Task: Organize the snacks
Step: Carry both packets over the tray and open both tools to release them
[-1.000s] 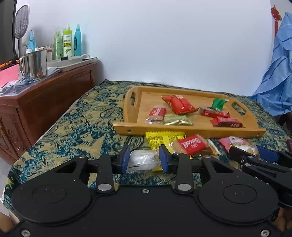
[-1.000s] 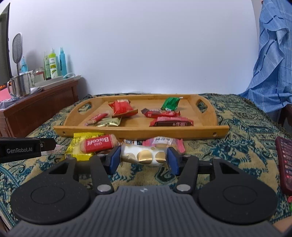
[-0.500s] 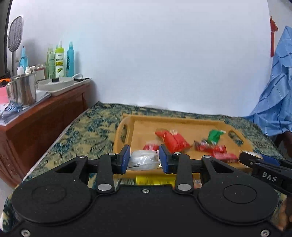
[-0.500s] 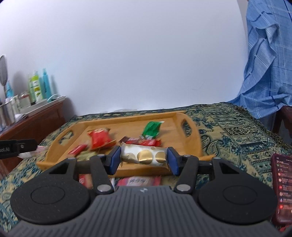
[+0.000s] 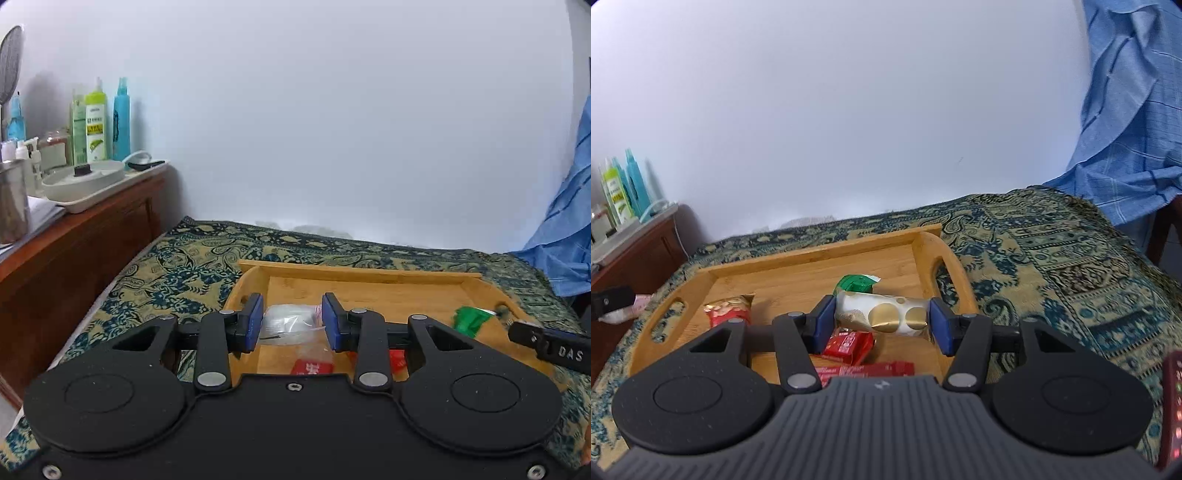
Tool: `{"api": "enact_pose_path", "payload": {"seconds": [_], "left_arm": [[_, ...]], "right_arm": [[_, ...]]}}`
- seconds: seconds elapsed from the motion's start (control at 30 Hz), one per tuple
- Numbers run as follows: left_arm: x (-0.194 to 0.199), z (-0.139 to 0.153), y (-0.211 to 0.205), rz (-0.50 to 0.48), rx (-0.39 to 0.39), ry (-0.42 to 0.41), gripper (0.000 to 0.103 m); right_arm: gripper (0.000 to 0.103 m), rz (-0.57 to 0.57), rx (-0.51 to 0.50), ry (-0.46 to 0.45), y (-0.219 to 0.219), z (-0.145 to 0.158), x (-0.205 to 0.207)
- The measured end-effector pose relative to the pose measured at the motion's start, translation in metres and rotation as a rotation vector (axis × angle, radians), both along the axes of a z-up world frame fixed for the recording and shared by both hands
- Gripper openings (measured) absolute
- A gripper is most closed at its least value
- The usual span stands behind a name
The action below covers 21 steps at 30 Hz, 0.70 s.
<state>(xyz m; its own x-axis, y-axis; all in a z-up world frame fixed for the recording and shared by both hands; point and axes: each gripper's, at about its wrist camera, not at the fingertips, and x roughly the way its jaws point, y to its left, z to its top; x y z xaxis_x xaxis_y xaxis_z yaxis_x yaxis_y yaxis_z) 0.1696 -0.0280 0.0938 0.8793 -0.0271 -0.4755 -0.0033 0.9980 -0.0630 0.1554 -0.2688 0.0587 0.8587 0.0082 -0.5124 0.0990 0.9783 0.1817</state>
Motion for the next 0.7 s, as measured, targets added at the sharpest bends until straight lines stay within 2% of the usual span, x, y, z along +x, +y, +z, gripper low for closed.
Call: {"api": "enact_pose_path", "payload": {"seconds": [0.33,0.7], "left_arm": [[0.047,-0.027,-0.007,0.026,-0.021,0.040,0.033],[0.054,-0.054,-0.011,0.037,-0.006,0.118,0.033]], "right_arm": [[0.057,0.054,-0.045,0.077,0.000,-0.019,0.039],[0.057,0.072,-0.021,0.103,0.005,-0.028,0.050]]}}
